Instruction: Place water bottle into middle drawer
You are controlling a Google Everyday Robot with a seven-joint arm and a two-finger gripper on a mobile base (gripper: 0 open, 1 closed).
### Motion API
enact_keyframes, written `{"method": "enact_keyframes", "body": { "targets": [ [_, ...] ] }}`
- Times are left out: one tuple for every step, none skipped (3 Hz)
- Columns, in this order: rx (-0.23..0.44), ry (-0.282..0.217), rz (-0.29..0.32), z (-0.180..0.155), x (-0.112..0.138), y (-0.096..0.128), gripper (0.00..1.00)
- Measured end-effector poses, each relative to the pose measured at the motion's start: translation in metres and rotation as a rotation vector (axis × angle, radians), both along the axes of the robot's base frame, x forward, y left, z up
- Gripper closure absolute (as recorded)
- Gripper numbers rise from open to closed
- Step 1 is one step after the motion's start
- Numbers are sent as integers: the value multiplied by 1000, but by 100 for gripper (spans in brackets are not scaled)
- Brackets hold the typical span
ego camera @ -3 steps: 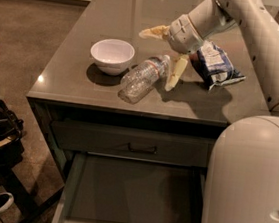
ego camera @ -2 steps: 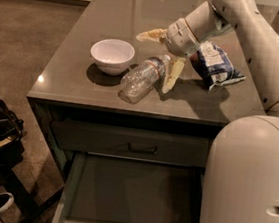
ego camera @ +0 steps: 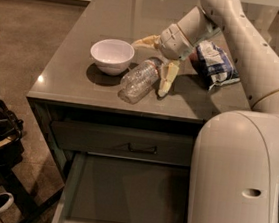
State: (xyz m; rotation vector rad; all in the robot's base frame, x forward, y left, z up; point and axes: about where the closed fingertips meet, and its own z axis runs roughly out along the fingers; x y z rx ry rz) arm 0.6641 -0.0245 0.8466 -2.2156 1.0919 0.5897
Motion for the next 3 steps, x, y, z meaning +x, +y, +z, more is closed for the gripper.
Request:
{"method": "enact_keyframes", "body": {
  "targets": [
    [-34, 56, -9, -10, 0, 2, 0],
    [-34, 56, -9, -10, 0, 2, 18],
    [-34, 56, -9, -10, 0, 2, 42]
  ]
}}
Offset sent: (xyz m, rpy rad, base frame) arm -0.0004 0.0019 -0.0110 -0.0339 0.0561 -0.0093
